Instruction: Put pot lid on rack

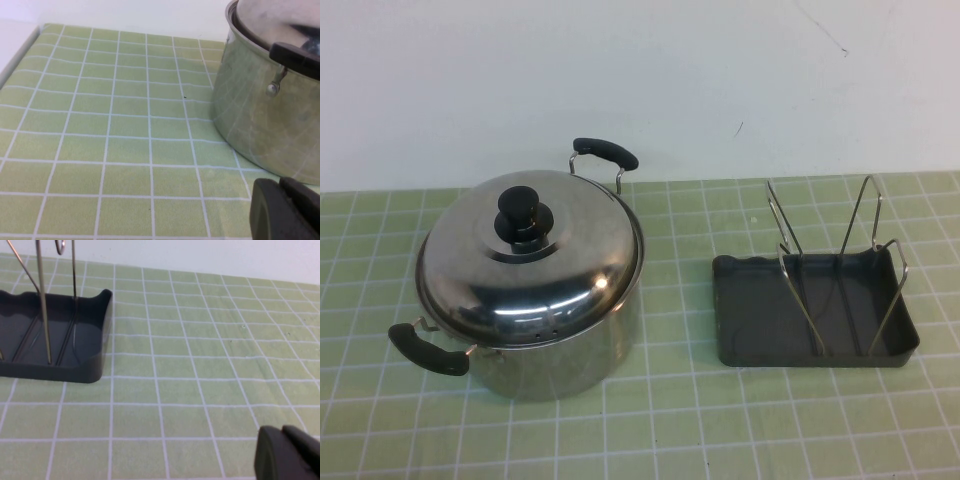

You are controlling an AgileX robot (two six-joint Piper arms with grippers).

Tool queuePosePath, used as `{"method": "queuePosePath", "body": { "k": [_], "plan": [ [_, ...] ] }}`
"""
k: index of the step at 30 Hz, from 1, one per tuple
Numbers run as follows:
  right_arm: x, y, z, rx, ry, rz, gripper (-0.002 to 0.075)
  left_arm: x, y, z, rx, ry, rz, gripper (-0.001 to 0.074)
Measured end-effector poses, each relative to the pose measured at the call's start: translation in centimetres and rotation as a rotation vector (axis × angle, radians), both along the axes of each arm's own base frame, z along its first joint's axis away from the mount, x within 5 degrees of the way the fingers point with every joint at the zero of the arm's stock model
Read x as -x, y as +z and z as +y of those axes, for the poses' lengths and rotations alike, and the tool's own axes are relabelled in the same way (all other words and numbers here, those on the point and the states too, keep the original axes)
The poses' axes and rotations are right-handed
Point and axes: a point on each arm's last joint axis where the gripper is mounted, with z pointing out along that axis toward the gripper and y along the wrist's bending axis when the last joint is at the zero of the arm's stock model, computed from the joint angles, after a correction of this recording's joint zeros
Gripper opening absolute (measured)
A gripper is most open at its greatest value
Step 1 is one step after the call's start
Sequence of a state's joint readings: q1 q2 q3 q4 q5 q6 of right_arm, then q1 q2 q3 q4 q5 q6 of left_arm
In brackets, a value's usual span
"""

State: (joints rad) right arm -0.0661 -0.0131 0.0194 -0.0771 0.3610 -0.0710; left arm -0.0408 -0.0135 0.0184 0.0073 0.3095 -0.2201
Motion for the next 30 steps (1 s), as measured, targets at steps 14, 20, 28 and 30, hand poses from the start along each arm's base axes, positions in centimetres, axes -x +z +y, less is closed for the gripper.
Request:
{"method": "queuePosePath", "body": {
  "k": [14, 20, 28, 30],
  "plan": [
    [-0.02, 0.00, 0.16, 0.000, 0.031, 0.000, -0.0001, 0.00, 0.00, 0.00, 0.000, 0.000, 0.000, -0.0002],
    [-0.02, 0.00, 0.16, 0.000, 0.031, 0.000, -0.0001, 0.00, 0.00, 0.00, 0.002, 0.001, 0.000, -0.0002],
    [-0.02, 0.00, 0.15, 0.001, 0.031, 0.000, -0.0001, 0.00, 0.00, 0.00, 0.002, 0.001, 0.000, -0.0002],
    [-0.02, 0.00, 0.15, 0.001, 0.031, 0.000, -0.0001, 0.00, 0.00, 0.00, 0.002, 0.001, 0.000, -0.0002]
  ]
}}
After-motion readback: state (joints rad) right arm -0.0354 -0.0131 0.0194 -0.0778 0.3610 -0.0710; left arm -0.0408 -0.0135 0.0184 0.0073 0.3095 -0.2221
